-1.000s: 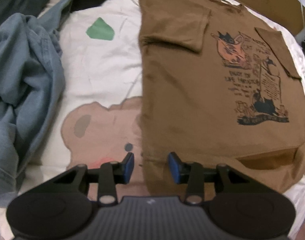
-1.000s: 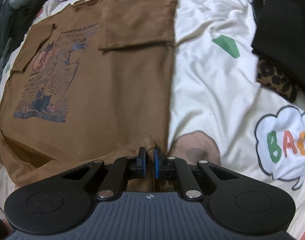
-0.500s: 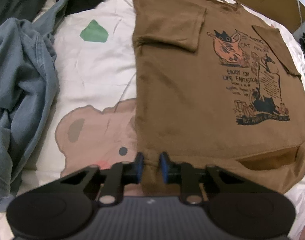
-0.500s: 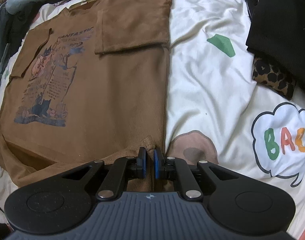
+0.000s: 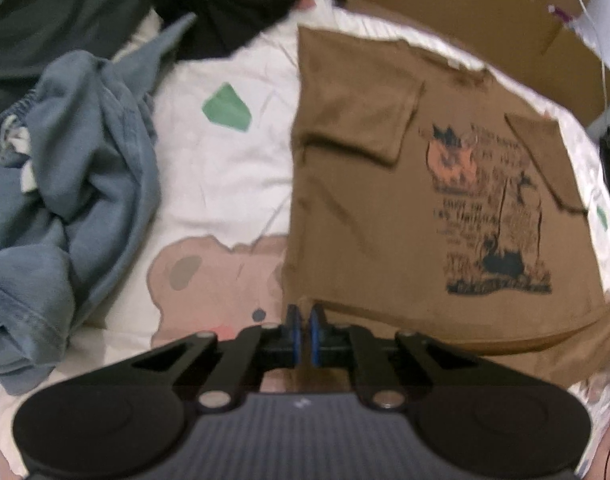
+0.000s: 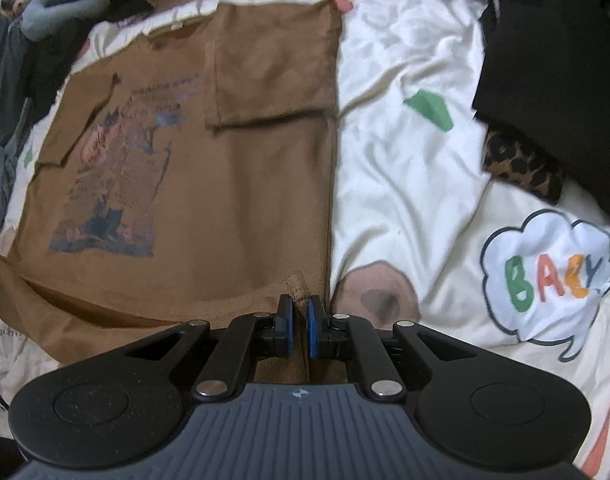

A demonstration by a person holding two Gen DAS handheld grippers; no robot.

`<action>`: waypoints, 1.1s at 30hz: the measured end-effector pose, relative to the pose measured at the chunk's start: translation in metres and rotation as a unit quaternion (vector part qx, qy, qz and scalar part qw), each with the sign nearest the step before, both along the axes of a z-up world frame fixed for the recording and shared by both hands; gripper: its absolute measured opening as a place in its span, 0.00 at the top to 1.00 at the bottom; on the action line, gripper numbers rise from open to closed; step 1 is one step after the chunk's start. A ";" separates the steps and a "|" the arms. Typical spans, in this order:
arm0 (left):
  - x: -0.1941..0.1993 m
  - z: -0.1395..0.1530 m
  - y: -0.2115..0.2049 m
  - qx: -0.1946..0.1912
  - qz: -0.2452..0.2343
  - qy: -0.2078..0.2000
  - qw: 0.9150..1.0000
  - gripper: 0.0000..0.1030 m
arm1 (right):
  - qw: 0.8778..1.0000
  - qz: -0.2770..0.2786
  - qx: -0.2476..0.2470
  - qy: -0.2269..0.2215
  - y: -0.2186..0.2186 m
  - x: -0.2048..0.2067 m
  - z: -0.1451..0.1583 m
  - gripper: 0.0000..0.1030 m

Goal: Fold clothes
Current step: 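Close the left tool on the hem beside the right tool, then lift the hem with both tools and fold it toward the collar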

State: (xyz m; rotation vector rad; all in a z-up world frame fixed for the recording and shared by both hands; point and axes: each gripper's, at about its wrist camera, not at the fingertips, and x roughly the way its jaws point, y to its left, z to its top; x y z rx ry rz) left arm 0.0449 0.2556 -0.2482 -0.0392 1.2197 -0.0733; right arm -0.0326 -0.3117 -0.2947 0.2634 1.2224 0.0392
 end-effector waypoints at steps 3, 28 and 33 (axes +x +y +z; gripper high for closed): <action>0.004 0.012 0.006 -0.011 0.024 -0.023 0.999 0.95 | 1.000 -0.016 -0.004 -0.021 -0.004 -0.001 0.015 0.95; 0.102 -0.068 -0.015 0.004 0.033 -0.001 0.999 0.88 | 0.997 -0.076 -0.007 -0.027 -0.015 0.074 -0.055 0.92; 0.094 -0.072 -0.014 0.004 0.013 -0.012 1.000 0.76 | 0.996 -0.081 0.009 -0.025 -0.016 0.075 -0.071 0.70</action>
